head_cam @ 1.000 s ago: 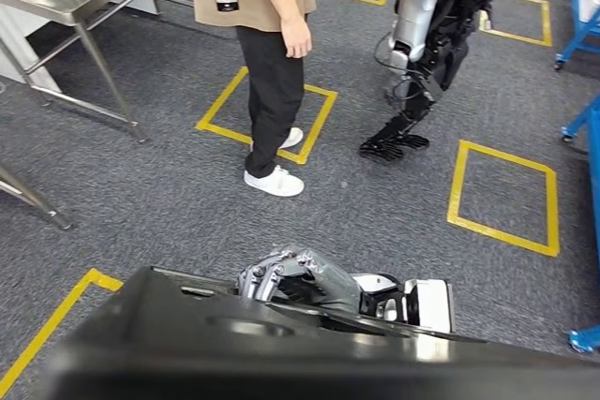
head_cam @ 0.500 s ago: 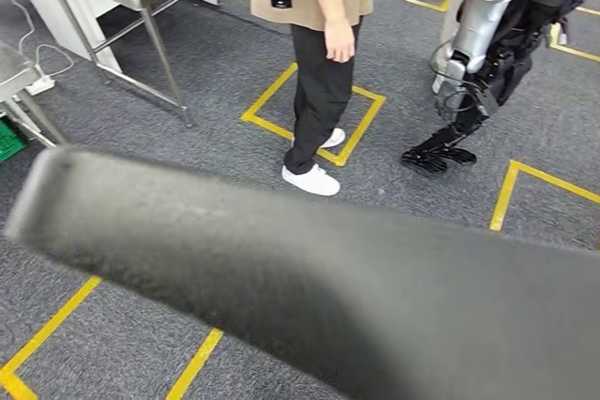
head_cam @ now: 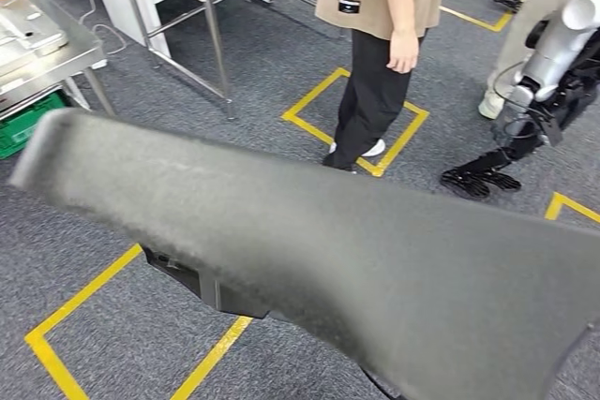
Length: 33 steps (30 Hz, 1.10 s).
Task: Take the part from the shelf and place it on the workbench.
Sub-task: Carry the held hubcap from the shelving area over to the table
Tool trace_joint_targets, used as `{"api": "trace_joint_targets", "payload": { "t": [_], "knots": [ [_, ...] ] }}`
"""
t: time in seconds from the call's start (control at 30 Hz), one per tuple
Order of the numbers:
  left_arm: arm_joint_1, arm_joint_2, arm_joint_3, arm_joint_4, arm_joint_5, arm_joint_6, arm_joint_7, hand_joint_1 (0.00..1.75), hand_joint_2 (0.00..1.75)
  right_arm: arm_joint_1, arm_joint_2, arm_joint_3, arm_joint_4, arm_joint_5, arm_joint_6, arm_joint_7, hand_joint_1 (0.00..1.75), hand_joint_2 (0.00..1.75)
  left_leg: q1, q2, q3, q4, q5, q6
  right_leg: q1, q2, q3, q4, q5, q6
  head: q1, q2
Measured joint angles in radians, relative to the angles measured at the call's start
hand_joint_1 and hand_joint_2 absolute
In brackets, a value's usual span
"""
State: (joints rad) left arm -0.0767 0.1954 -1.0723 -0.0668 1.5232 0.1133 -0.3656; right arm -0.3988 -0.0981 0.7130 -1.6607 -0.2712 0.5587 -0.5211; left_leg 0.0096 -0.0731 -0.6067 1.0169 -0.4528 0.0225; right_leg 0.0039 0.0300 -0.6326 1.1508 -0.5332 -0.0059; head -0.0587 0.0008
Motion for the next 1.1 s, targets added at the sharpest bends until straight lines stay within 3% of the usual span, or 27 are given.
{"api": "trace_joint_targets", "payload": {
  "t": [0.03, 0.1, 0.17, 0.2, 0.27, 0.33, 0.4, 0.43, 0.47, 0.53, 0.6, 0.67, 0.7, 0.77, 0.8, 0.87, 0.9, 0.93, 0.97, 1.03, 1.1],
  "knots": [
    [-0.001, -0.001, 0.000, -0.001, 0.000, -0.002, 0.000, 0.00, 1.75, -0.002, 0.000, 0.000, 0.000, -0.001, 0.002, 0.002, 1.75, 1.75, -0.001, -0.011, -0.001, 0.001, 0.000, 0.000, 0.002, 0.022, 0.029, -0.070, 0.031, -0.008, 0.000, 0.000],
    [-0.001, -0.003, 0.000, -0.002, 0.000, -0.006, -0.001, 0.00, 1.75, -0.006, 0.001, 0.000, 0.003, -0.005, 0.005, 0.011, 1.75, 1.75, 0.001, -0.030, -0.006, 0.002, 0.003, -0.004, 0.004, 0.050, 0.059, -0.142, 0.054, -0.014, 0.000, 0.000],
    [0.002, -0.003, 0.000, -0.002, 0.000, -0.008, -0.001, 0.00, 1.75, -0.017, 0.007, 0.001, 0.008, -0.012, 0.007, 0.026, 1.75, 1.75, 0.004, -0.045, -0.011, 0.000, 0.005, -0.013, 0.004, 0.036, 0.065, -0.153, 0.054, -0.012, 0.000, 0.000],
    [0.004, -0.003, 0.000, -0.002, 0.000, -0.009, -0.001, 0.00, 1.75, -0.025, 0.014, 0.001, 0.012, -0.016, 0.008, 0.036, 1.75, 1.75, 0.003, -0.036, -0.014, 0.004, 0.001, -0.018, 0.002, 0.026, 0.067, -0.158, 0.057, -0.013, 0.000, 0.000],
    [0.001, -0.004, -0.001, -0.003, 0.000, -0.009, -0.001, 0.00, 1.75, -0.040, 0.029, 0.002, 0.021, -0.026, 0.009, 0.053, 1.75, 1.75, 0.001, 0.009, -0.039, 0.056, -0.036, -0.027, -0.002, 0.001, 0.072, -0.169, 0.062, -0.016, -0.001, 0.000],
    [-0.005, -0.004, -0.003, -0.003, 0.000, -0.012, -0.002, 0.00, 1.75, -0.050, 0.041, 0.004, 0.034, -0.033, 0.009, 0.067, 1.75, 1.75, 0.004, 0.049, -0.100, 0.183, -0.101, -0.037, -0.002, -0.026, 0.072, -0.170, 0.062, -0.018, -0.001, 0.000],
    [-0.007, -0.004, -0.004, -0.003, 0.000, -0.015, -0.001, 0.00, 1.75, -0.055, 0.053, 0.007, 0.054, -0.041, 0.009, 0.083, 1.75, 1.75, 0.013, 0.060, -0.144, 0.278, -0.128, -0.048, -0.003, -0.053, 0.071, -0.170, 0.060, -0.016, -0.001, 0.000],
    [-0.006, -0.005, -0.006, -0.004, 0.000, -0.016, -0.001, 0.00, 1.75, -0.059, 0.061, 0.010, 0.066, -0.044, 0.010, 0.090, 1.75, 1.75, 0.017, 0.064, -0.139, 0.270, -0.113, -0.053, -0.004, -0.064, 0.071, -0.169, 0.058, -0.014, -0.001, 0.000],
    [-0.005, -0.005, -0.007, -0.004, 0.000, -0.016, -0.001, 0.00, 1.75, -0.063, 0.070, 0.015, 0.078, -0.048, 0.010, 0.097, 1.75, 1.75, 0.020, 0.071, -0.114, 0.221, -0.082, -0.058, -0.005, -0.075, 0.072, -0.167, 0.056, -0.010, -0.001, 0.000],
    [-0.007, -0.006, -0.012, -0.005, 0.000, -0.017, -0.001, 0.00, 1.75, -0.075, 0.086, 0.025, 0.102, -0.050, 0.011, 0.104, 1.75, 1.75, 0.022, 0.102, -0.043, 0.081, -0.023, -0.063, -0.006, -0.093, 0.075, -0.159, 0.047, 0.004, -0.002, 0.000],
    [-0.010, -0.009, -0.017, -0.006, 0.000, -0.018, -0.001, 0.00, 1.75, -0.084, 0.097, 0.033, 0.120, -0.051, 0.012, 0.105, 1.75, 1.75, 0.018, 0.117, -0.010, 0.013, -0.005, -0.052, -0.002, -0.107, 0.076, -0.152, 0.040, 0.016, 0.000, 0.000],
    [-0.008, -0.011, -0.020, -0.007, 0.000, -0.019, 0.000, 0.00, 1.75, -0.089, 0.103, 0.040, 0.137, -0.051, 0.014, 0.104, 1.75, 1.75, 0.014, 0.101, -0.012, 0.014, -0.009, -0.033, -0.002, -0.120, 0.080, -0.152, 0.037, 0.022, 0.002, 0.000],
    [-0.007, -0.012, -0.020, -0.007, 0.000, -0.018, 0.000, 0.00, 1.75, -0.091, 0.106, 0.045, 0.147, -0.052, 0.014, 0.103, 1.75, 1.75, 0.014, 0.094, -0.011, 0.014, -0.008, -0.026, -0.004, -0.117, 0.082, -0.150, 0.031, 0.026, 0.002, 0.000],
    [-0.007, -0.013, -0.021, -0.007, 0.000, -0.015, 0.002, 0.00, 1.75, -0.095, 0.110, 0.053, 0.162, -0.054, 0.015, 0.099, 1.75, 1.75, 0.014, 0.078, -0.010, 0.013, -0.006, -0.013, -0.010, -0.085, 0.064, -0.099, -0.007, 0.032, 0.002, 0.000],
    [-0.008, -0.013, -0.021, -0.007, 0.000, -0.014, 0.004, 0.00, 1.75, -0.096, 0.111, 0.056, 0.167, -0.056, 0.015, 0.097, 1.75, 1.75, 0.014, 0.070, -0.010, 0.013, -0.005, -0.009, -0.012, -0.062, 0.039, -0.042, -0.039, 0.034, 0.003, 0.000],
    [-0.010, -0.013, -0.021, -0.007, 0.000, -0.011, 0.010, 0.00, 1.75, -0.096, 0.112, 0.061, 0.177, -0.059, 0.016, 0.093, 1.75, 1.75, 0.009, 0.051, -0.010, 0.013, -0.005, -0.003, -0.011, -0.041, -0.029, 0.100, -0.096, 0.032, 0.003, 0.000],
    [-0.009, -0.014, -0.021, -0.007, 0.000, -0.010, 0.012, 0.00, 1.75, -0.095, 0.112, 0.063, 0.182, -0.061, 0.016, 0.093, 1.75, 1.75, 0.005, 0.040, -0.009, 0.013, -0.005, -0.001, -0.009, -0.038, -0.053, 0.144, -0.103, 0.029, 0.003, 0.000],
    [-0.008, -0.014, -0.021, -0.007, 0.000, -0.009, 0.013, 0.00, 1.75, -0.094, 0.112, 0.066, 0.186, -0.062, 0.016, 0.093, 1.75, 1.75, 0.001, 0.028, -0.008, 0.013, -0.005, 0.000, -0.006, -0.036, -0.060, 0.147, -0.089, 0.022, 0.003, 0.000],
    [-0.007, -0.015, -0.021, -0.007, 0.000, -0.009, 0.013, 0.00, 1.75, -0.094, 0.112, 0.068, 0.189, -0.064, 0.016, 0.092, 1.75, 1.75, -0.003, 0.016, -0.007, 0.013, -0.005, 0.001, -0.002, -0.030, -0.049, 0.111, -0.058, 0.013, 0.003, 0.000],
    [-0.007, -0.017, -0.021, -0.007, 0.000, -0.009, 0.014, 0.00, 1.75, -0.095, 0.112, 0.071, 0.190, -0.065, 0.016, 0.091, 1.75, 1.75, -0.009, -0.008, -0.006, 0.013, -0.004, 0.003, 0.009, 0.006, 0.008, -0.032, 0.019, -0.016, 0.002, 0.000],
    [-0.006, -0.021, -0.021, -0.008, 0.000, -0.009, 0.016, 0.00, 1.75, -0.096, 0.112, 0.073, 0.192, -0.066, 0.016, 0.089, 1.75, 1.75, -0.006, -0.027, -0.009, 0.012, -0.002, 0.003, 0.017, 0.036, 0.046, -0.124, 0.055, -0.035, 0.001, 0.000]
  ]
}}
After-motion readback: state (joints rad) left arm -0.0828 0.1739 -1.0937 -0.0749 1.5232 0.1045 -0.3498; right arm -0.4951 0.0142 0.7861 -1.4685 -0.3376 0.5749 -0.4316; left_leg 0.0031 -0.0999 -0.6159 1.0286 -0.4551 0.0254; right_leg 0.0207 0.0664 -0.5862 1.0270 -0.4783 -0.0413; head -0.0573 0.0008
